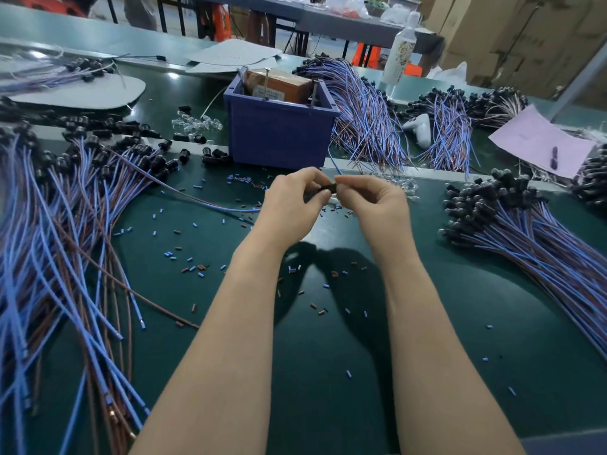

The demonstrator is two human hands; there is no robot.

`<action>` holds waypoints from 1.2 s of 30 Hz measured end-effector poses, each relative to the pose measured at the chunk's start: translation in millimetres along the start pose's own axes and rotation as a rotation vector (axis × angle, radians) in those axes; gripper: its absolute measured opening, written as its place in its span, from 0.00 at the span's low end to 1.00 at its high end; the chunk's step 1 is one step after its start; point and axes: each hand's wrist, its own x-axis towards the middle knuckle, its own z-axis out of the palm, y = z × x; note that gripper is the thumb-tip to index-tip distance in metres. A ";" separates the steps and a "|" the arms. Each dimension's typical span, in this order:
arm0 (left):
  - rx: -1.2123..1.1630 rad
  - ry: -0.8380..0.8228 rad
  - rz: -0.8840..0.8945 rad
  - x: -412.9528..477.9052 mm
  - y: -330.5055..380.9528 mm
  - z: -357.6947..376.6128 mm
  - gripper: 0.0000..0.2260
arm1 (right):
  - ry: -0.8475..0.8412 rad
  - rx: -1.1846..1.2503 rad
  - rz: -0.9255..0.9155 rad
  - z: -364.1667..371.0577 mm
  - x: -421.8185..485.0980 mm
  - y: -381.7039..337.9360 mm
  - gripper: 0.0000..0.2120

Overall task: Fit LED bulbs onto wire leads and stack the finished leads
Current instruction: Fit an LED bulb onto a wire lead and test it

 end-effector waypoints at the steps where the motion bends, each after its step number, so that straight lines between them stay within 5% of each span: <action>1: 0.001 0.005 -0.001 0.8 0.5 0.5 0.05 | 0.014 0.099 0.047 -0.2 -0.3 -0.1 0.07; 4: -0.006 0.008 0.004 1.8 1.7 2.4 0.05 | 0.053 0.296 0.150 0.2 -0.6 1.0 0.03; 13: 0.083 0.033 -0.037 4.0 -0.6 3.5 0.06 | 0.045 0.240 0.147 13.6 -4.1 2.8 0.04; 17: 0.272 0.225 0.007 2.3 7.9 11.3 0.10 | 0.052 0.136 0.036 13.2 -3.0 -2.0 0.06; 19: 0.136 0.320 0.106 0.4 16.6 9.8 0.08 | 0.181 0.237 0.067 7.5 0.1 -5.6 0.06; 21: -0.044 0.183 0.053 0.1 23.9 7.4 0.17 | 0.325 0.452 0.162 -2.7 5.0 -8.1 0.07; 24: -0.230 -0.351 -0.328 -5.1 34.2 5.0 0.32 | 0.444 0.668 0.262 -16.6 9.3 -8.7 0.09; 26: -0.350 -0.502 -0.515 -6.6 35.6 6.3 0.34 | 0.454 0.672 0.298 -19.7 9.5 -7.4 0.10; 29: -0.719 -0.220 -0.604 -2.4 31.9 9.0 0.21 | 0.462 0.594 0.333 -24.0 9.3 -5.7 0.12; 32: -1.116 0.161 -0.477 3.9 21.3 3.4 0.08 | 0.521 0.327 0.344 -35.2 7.4 -1.1 0.12; 36: -1.110 0.331 -0.320 9.1 14.4 -1.7 0.10 | 0.602 -0.194 0.336 -54.4 2.0 6.9 0.13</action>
